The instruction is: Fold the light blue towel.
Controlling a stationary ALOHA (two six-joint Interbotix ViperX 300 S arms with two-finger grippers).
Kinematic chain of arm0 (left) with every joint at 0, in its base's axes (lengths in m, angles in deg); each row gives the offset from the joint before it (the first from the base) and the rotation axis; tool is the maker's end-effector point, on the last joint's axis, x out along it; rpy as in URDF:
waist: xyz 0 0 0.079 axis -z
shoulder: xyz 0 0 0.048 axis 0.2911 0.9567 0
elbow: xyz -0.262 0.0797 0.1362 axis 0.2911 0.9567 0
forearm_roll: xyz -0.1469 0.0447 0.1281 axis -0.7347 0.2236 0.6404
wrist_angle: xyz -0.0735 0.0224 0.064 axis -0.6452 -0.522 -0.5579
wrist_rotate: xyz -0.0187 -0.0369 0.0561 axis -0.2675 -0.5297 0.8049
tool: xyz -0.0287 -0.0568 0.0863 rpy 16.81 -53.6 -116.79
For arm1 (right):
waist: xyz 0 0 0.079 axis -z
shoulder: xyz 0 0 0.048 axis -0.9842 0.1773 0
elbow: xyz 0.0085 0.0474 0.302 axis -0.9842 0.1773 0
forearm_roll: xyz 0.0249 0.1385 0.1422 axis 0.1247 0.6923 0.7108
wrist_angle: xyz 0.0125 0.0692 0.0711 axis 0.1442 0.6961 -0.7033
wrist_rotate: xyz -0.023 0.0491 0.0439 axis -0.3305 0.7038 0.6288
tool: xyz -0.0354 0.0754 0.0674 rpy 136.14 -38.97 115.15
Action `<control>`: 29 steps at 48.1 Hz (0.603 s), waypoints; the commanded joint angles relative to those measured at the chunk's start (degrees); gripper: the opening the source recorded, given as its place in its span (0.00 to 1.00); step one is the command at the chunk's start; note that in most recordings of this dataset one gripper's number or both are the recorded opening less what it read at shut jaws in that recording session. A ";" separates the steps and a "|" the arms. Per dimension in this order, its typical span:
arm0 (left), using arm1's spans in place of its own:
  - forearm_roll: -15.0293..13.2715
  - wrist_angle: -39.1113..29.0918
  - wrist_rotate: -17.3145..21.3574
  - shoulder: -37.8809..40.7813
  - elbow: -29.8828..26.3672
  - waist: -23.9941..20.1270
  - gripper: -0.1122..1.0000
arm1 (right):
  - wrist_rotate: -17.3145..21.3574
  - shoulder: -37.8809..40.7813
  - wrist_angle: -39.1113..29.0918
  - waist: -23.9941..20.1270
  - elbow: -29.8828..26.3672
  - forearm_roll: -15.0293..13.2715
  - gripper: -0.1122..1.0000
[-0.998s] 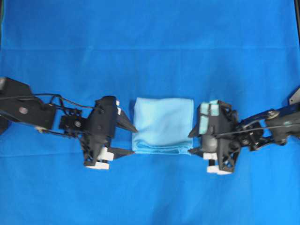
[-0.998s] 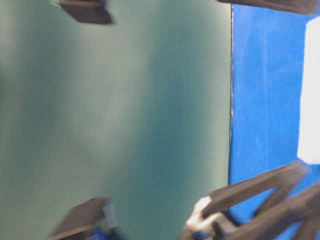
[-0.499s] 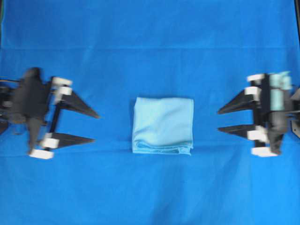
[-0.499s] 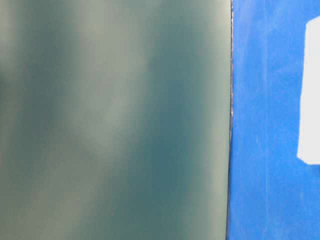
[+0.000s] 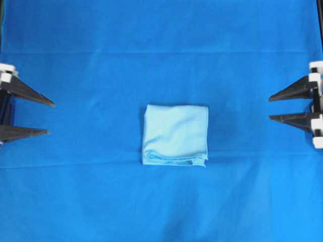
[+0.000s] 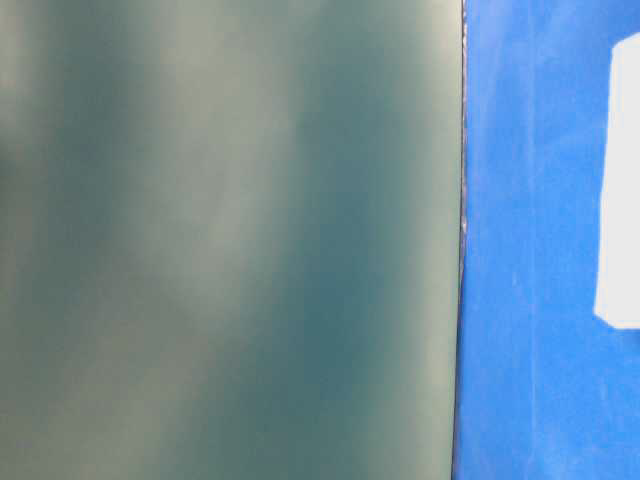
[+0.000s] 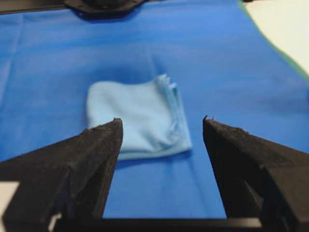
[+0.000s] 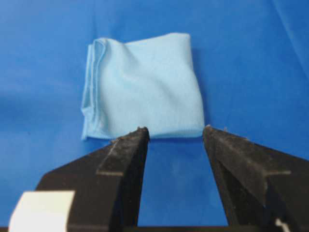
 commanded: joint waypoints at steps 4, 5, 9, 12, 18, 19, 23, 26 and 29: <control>0.09 -1.85 0.09 -4.57 2.72 -2.20 0.65 | 0.09 -3.69 1.76 4.13 3.25 -0.26 0.59; 0.09 -1.93 0.09 -5.01 3.25 -2.55 0.65 | 0.09 -3.96 2.02 4.75 3.78 -0.26 0.59; 0.09 -1.93 -0.26 -5.80 4.83 -4.22 0.65 | 0.09 -4.75 3.52 7.29 5.36 -0.35 0.59; 0.00 -1.76 -0.70 -5.98 5.27 -5.36 0.65 | 0.09 -4.66 5.27 8.44 5.98 -0.26 0.60; 0.00 -1.67 -0.70 -5.98 5.27 -5.62 0.65 | 0.09 -3.60 6.94 9.05 6.33 -0.35 0.60; 0.00 -1.67 -0.70 -5.98 5.27 -5.62 0.65 | 0.09 -3.60 7.03 9.05 6.33 -0.35 0.59; 0.00 -1.67 -0.70 -5.89 5.27 -5.62 0.65 | 0.09 -3.52 7.03 8.96 6.33 -0.35 0.60; 0.00 -1.58 -0.70 -5.89 5.36 -5.62 0.65 | 0.09 -3.60 7.12 8.96 6.33 -0.26 0.60; 0.00 -1.67 -0.70 -5.80 5.36 -5.62 0.65 | 0.09 -3.52 7.03 9.05 6.33 -0.26 0.60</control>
